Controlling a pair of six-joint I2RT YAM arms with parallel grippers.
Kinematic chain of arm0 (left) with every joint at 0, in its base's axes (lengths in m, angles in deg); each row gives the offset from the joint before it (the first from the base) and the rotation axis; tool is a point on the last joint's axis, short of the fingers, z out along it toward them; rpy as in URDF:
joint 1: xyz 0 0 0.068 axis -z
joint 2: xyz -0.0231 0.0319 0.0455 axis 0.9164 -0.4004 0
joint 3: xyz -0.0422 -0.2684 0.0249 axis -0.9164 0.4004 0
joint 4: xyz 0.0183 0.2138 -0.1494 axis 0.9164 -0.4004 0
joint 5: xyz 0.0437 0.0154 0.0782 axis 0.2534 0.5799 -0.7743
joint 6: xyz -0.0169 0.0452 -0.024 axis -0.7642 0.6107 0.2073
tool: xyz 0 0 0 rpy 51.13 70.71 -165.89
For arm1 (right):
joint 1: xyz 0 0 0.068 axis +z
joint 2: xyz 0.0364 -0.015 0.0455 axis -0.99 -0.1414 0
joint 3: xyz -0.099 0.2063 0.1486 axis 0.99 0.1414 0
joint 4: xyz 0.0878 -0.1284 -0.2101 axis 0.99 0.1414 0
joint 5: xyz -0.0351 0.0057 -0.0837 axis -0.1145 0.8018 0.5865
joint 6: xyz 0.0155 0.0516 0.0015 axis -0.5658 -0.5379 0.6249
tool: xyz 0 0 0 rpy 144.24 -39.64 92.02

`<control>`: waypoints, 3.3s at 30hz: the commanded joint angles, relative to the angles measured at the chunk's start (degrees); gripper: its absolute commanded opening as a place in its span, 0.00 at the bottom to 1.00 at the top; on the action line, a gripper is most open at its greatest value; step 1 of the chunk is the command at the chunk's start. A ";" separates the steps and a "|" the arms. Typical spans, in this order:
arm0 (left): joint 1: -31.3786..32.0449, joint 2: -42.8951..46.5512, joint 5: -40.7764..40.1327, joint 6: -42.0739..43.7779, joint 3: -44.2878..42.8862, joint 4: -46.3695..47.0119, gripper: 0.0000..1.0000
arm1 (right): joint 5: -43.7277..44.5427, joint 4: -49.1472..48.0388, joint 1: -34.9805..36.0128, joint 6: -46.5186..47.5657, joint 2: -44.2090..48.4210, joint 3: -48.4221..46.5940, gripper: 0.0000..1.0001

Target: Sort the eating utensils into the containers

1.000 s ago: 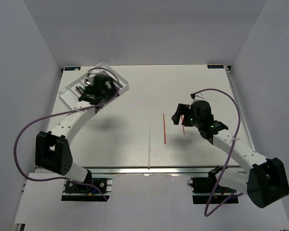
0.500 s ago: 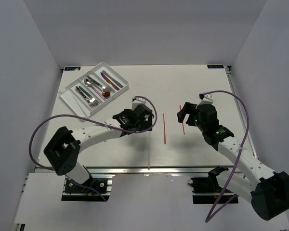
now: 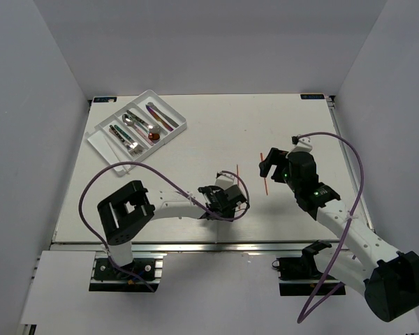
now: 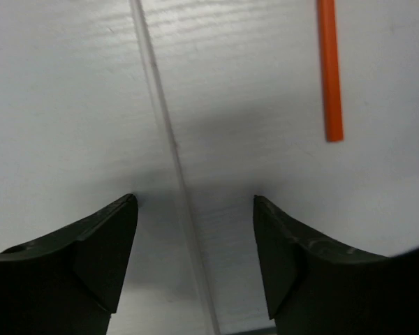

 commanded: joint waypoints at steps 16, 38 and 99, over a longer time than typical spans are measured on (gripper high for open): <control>2.66 2.09 4.62 -8.87 7.97 1.58 0.11 | -0.23 -1.82 -0.29 -0.04 0.38 -0.20 0.88; -14.20 20.00 -14.61 -5.71 3.66 -5.72 0.00 | -1.46 -2.17 -0.47 0.05 0.29 0.07 0.88; -76.18 -15.50 6.12 13.37 -25.78 -4.84 0.23 | -6.47 -4.46 -0.47 0.75 -2.26 -0.20 0.88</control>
